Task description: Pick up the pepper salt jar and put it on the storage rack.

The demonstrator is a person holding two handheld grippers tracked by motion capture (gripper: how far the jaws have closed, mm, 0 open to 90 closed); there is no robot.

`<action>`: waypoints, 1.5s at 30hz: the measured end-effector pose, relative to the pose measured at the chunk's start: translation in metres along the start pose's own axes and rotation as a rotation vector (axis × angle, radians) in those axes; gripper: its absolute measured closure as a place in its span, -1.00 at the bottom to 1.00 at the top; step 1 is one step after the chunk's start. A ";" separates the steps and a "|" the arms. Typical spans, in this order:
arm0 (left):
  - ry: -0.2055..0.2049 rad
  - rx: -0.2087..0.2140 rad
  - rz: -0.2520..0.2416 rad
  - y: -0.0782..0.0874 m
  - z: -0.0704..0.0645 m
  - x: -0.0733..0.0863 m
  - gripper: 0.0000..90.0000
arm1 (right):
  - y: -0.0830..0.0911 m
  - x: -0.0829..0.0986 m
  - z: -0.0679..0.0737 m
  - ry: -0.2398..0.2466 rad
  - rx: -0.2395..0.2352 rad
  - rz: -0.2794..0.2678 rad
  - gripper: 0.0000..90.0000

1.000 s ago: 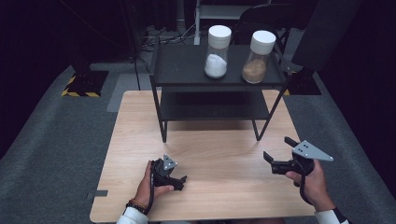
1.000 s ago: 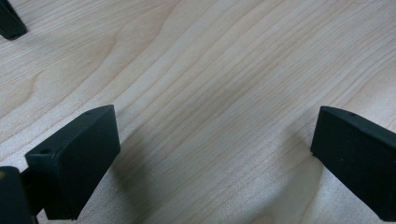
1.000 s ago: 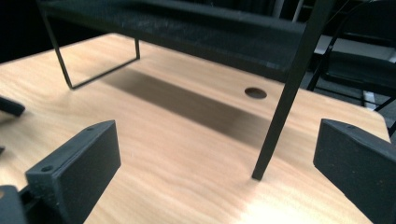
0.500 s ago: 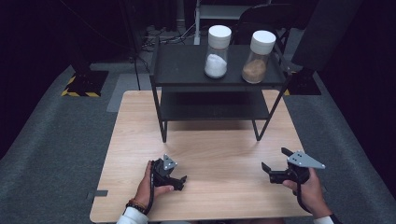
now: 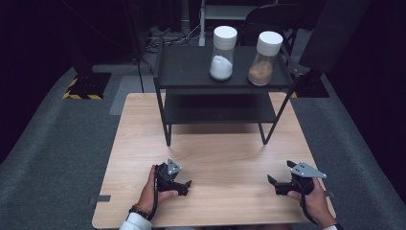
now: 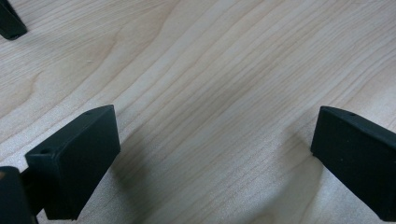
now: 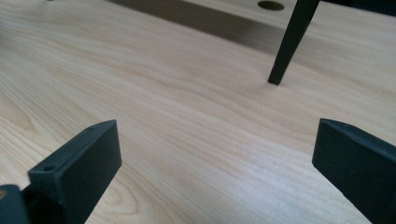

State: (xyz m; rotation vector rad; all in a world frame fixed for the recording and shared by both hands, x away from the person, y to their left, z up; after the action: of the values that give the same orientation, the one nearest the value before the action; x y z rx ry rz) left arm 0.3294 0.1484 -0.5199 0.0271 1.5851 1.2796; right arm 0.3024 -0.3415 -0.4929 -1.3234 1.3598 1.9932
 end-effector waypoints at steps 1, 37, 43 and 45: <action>0.000 0.000 0.000 0.000 0.000 0.000 -0.98 | -0.001 0.001 0.000 -0.001 0.002 0.006 -0.98; -0.003 0.005 0.001 -0.001 0.000 -0.001 -0.98 | -0.027 0.011 -0.006 -0.025 0.008 0.239 -1.00; -0.003 0.004 0.001 -0.001 0.000 -0.001 -0.98 | -0.028 0.011 -0.008 -0.036 0.003 0.245 -1.00; -0.003 0.004 0.001 -0.001 0.000 -0.001 -0.99 | -0.028 0.011 -0.008 -0.035 0.001 0.245 -1.00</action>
State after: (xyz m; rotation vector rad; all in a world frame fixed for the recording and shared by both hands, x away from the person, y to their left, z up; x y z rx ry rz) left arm 0.3302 0.1481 -0.5199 0.0318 1.5854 1.2763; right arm 0.3217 -0.3381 -0.5168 -1.1625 1.5717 2.1601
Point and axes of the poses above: each handheld gripper's, and its own axes: y roughly backward along the jaws, x roughly out of its underside, z roughly to its left, the point moved 10 cm from there along -y, roughly forward along the jaws, and after that the axes turned 10 degrees about -y, right-handed, at the moved point
